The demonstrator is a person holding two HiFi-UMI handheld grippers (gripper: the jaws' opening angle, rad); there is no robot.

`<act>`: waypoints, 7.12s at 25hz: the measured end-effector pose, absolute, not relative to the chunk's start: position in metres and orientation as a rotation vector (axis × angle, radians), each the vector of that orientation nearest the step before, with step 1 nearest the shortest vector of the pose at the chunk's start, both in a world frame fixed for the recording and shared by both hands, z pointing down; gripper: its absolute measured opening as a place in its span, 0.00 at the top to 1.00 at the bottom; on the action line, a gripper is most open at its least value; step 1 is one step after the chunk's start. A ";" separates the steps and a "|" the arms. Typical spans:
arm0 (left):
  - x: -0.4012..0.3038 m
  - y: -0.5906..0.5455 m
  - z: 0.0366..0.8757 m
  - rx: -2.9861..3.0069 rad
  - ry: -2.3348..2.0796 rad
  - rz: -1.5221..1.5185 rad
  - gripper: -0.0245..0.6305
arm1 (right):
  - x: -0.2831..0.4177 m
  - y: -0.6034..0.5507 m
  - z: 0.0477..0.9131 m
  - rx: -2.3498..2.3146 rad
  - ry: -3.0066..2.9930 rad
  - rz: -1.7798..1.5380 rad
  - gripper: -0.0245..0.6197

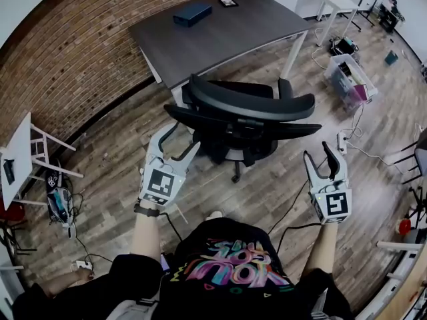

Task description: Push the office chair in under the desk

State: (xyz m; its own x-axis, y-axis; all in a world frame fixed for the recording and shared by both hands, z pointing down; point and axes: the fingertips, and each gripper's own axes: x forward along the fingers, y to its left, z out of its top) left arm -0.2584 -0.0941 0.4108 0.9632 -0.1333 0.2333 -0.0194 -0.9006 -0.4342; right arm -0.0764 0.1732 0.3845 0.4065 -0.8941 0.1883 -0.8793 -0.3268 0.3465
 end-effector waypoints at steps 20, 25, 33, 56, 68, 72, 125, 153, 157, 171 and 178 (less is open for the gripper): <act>-0.211 -0.147 0.463 -2.229 -0.079 -0.655 0.48 | -0.024 0.125 0.429 1.844 -1.421 -0.045 0.56; -0.205 -0.152 0.471 -2.155 -0.112 -0.677 0.48 | -0.020 0.119 0.445 1.766 -1.377 -0.023 0.57; -0.201 -0.157 0.468 -2.112 -0.123 -0.633 0.59 | -0.015 0.119 0.446 1.772 -1.325 -0.060 0.60; -0.185 -0.143 0.465 -2.115 -0.183 -0.528 0.60 | 0.005 0.129 0.444 1.853 -1.360 -0.081 0.59; -0.136 -0.148 0.464 -2.116 -0.138 -0.523 0.60 | 0.065 0.113 0.444 1.877 -1.385 -0.121 0.57; -0.109 -0.147 0.462 -2.121 -0.108 -0.530 0.60 | 0.098 0.109 0.442 1.877 -1.404 -0.146 0.56; 0.106 -0.230 0.460 -2.192 0.206 -0.701 0.61 | 0.384 -0.050 0.439 1.633 -1.684 -0.162 0.55; 0.176 -0.278 0.462 -2.201 0.516 -0.856 0.61 | 0.494 -0.192 0.443 1.378 -1.934 -0.344 0.55; 0.185 -0.282 0.462 -2.205 0.563 -0.884 0.61 | 0.507 -0.209 0.444 1.343 -1.971 -0.375 0.55; 0.180 -0.312 0.466 -2.244 0.570 -1.015 0.60 | 0.502 -0.224 0.431 1.351 -2.154 -0.401 0.55; 0.179 -0.310 0.465 -2.236 0.584 -0.990 0.60 | 0.499 -0.224 0.431 1.356 -2.142 -0.384 0.55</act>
State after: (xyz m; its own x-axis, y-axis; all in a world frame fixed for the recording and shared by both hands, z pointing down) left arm 0.1787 -0.3101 0.4647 0.6221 -0.6048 0.4972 -0.1427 -0.7120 -0.6875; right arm 0.4994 -0.2243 0.4310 -0.3238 -0.8936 0.3109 -0.7301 0.4450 0.5186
